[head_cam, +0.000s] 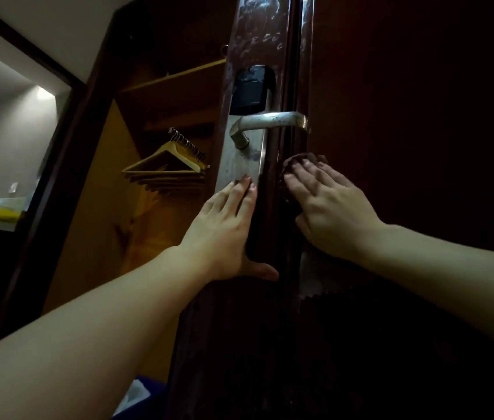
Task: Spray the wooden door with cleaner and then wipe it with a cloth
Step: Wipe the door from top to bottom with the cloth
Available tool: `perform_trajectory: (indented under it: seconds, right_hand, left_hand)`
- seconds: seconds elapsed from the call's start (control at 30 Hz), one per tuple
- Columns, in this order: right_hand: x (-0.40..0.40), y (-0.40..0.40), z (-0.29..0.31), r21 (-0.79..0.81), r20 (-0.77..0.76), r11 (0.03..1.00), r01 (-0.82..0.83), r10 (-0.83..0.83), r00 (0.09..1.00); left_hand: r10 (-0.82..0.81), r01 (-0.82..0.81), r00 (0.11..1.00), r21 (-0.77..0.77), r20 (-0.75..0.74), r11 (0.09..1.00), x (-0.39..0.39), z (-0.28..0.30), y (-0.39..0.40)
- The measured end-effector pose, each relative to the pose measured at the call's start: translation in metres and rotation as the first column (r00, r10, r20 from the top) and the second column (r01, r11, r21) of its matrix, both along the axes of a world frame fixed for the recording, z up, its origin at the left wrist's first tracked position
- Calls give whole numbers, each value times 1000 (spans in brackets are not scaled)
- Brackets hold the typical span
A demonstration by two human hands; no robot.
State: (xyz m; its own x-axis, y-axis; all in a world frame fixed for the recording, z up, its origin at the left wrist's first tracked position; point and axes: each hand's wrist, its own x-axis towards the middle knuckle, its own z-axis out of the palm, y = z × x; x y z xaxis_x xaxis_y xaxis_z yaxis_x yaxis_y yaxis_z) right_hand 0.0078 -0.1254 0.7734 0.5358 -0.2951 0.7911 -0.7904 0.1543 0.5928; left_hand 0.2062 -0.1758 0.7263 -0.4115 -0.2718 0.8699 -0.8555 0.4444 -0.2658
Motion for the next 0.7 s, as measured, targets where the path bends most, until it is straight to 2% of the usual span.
perform_trajectory:
  seconds: [0.1,0.2,0.3,0.37,0.53,0.7]
  right_hand:
    - [-10,2,-12,-164,137,973,-160,183,974]
    - [-16,8,-11,-267,256,899,-347,413,874]
    - [-6,15,8,-330,209,837,-436,515,831]
    - [11,15,24,-305,164,851,-427,489,857]
    - [53,4,52,-249,56,942,-225,246,968]
    - [80,-5,57,-189,-144,975,-116,89,986]
  left_hand:
    - [21,-20,1000,40,-4,999,-1,2,2]
    - [35,-35,999,56,-8,998,-4,3,-3]
    - [52,-53,998,48,32,997,-5,7,-8]
    - [57,-59,997,35,59,998,-5,8,-10]
    - [41,-42,999,24,19,999,-3,5,-9]
    - [6,-7,999,-28,-36,1000,1,-3,-10]
